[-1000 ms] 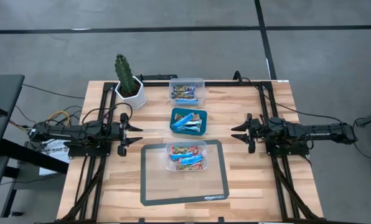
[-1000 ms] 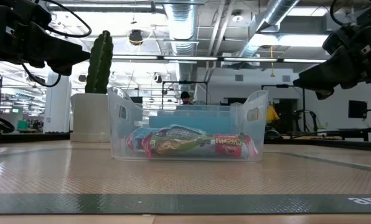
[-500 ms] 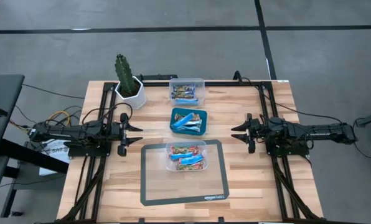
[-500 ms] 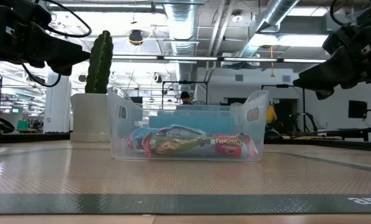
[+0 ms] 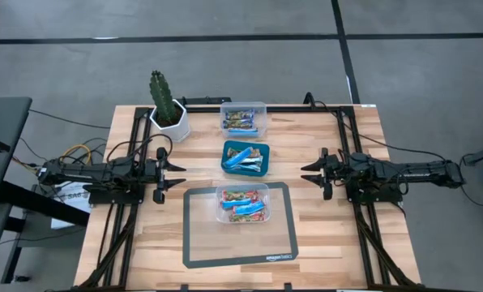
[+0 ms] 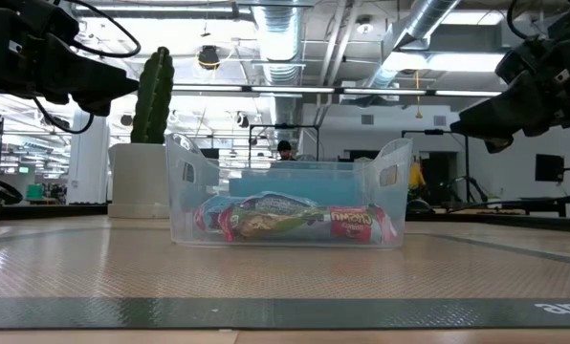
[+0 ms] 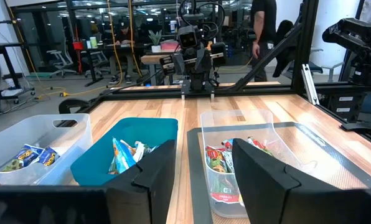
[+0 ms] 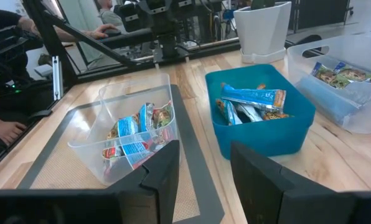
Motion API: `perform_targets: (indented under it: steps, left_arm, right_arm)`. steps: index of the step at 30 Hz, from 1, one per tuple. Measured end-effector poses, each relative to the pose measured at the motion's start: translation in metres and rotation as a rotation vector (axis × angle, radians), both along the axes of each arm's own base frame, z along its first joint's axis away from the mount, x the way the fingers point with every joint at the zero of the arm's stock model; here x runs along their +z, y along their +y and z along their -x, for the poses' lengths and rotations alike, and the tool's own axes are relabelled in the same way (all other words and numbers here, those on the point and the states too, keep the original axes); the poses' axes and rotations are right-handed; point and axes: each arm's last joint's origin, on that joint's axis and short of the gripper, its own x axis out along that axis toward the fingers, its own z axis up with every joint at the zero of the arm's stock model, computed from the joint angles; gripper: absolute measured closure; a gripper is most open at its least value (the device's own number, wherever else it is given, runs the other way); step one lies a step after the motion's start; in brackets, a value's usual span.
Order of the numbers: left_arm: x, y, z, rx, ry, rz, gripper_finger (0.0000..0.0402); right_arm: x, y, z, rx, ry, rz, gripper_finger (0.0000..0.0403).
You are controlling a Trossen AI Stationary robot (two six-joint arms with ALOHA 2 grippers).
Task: Pick and place Granola Bars by type
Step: Return to home position
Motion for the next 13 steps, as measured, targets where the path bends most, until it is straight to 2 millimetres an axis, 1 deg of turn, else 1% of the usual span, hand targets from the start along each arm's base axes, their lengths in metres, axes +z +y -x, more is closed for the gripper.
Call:
perform_targets:
  steps: [13]
  left_arm:
    - [0.0,0.0,0.0,0.0,0.0,0.0,0.0248]
  right_arm:
    - [0.0,0.0,0.0,0.0,0.0,0.0,0.0268]
